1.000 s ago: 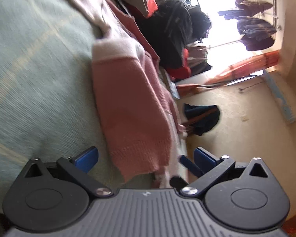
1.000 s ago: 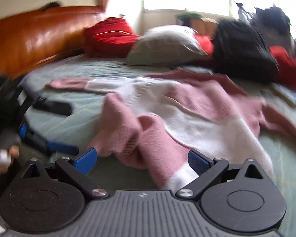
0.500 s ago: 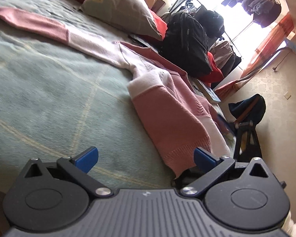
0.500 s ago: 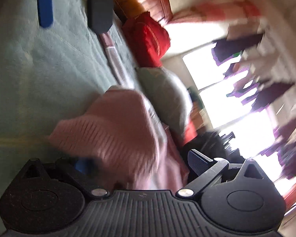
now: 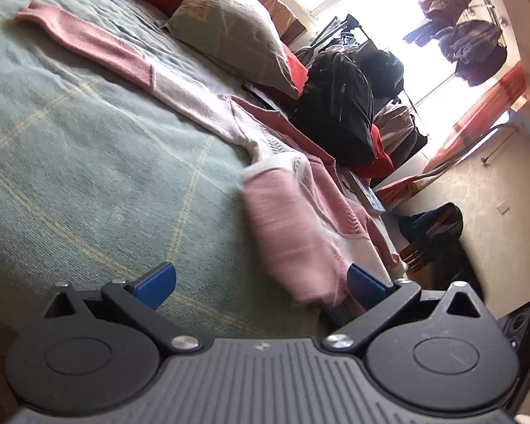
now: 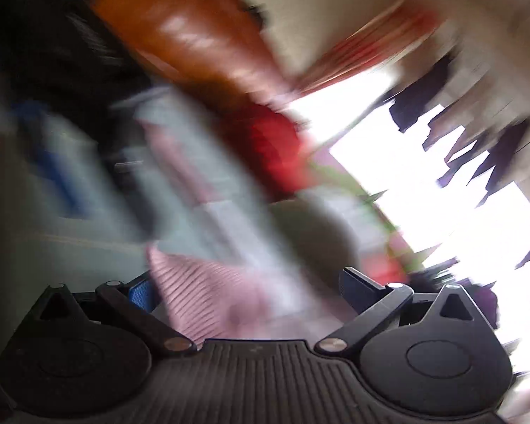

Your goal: Fold clothes

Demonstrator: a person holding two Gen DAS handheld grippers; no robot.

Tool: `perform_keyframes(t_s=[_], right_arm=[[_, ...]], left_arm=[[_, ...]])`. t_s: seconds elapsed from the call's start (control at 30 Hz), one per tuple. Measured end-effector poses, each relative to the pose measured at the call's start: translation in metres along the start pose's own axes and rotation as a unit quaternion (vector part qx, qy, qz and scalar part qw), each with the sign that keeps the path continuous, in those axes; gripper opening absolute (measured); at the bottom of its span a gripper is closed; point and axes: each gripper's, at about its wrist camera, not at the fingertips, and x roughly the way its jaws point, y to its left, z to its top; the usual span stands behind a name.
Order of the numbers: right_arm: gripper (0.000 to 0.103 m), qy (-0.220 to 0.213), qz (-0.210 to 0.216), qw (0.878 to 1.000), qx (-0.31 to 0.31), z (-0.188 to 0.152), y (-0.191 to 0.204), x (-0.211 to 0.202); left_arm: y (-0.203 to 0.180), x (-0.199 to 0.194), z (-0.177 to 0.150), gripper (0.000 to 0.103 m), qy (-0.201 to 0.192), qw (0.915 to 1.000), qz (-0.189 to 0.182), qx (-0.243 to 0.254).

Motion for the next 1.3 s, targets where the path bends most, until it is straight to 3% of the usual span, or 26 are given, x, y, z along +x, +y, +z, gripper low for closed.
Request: perform_keyframes(t_s=[0.07, 0.13, 0.3, 0.5, 0.63, 0.8, 0.9, 1.0, 1.3], right_arm=[[0.103, 0.019, 0.058, 0.997, 0.038, -0.005, -0.001, -0.002], [0.103, 0.023, 0.067, 0.996, 0.050, -0.010, 0.000, -0.005], [0.103, 0.056, 0.037, 0.992, 0.106, -0.021, -0.022, -0.006], [0.103, 0.088, 0.014, 0.972, 0.219, -0.049, -0.048, -0.023], [0.103, 0.095, -0.001, 0.955, 0.280, -0.065, -0.059, -0.029], [0.103, 0.101, -0.015, 0.949, 0.297, -0.071, -0.058, -0.034], [0.103, 0.105, -0.020, 0.947, 0.303, -0.074, -0.056, -0.039], [0.103, 0.105, -0.023, 0.947, 0.302, -0.076, -0.055, -0.046], [0.103, 0.115, -0.022, 0.936, 0.333, -0.088, -0.058, -0.049]], left_arm=[[0.000, 0.001, 0.001, 0.102, -0.002, 1.0000, 0.001, -0.001], [0.001, 0.003, 0.001, 0.102, -0.001, 1.0000, -0.007, -0.005], [0.004, 0.012, -0.001, 0.102, 0.012, 0.9988, -0.042, -0.020], [0.018, 0.048, 0.007, 0.102, 0.054, 0.9920, -0.097, -0.059], [0.027, 0.074, 0.023, 0.102, 0.079, 0.9912, -0.082, -0.068], [0.020, 0.097, 0.038, 0.102, 0.103, 0.9898, -0.083, -0.053], [0.015, 0.106, 0.040, 0.102, 0.129, 0.9838, -0.109, -0.059], [0.020, 0.107, 0.032, 0.102, 0.176, 0.9658, -0.176, -0.072], [0.039, 0.124, 0.038, 0.102, 0.107, 0.9642, -0.197, -0.142]])
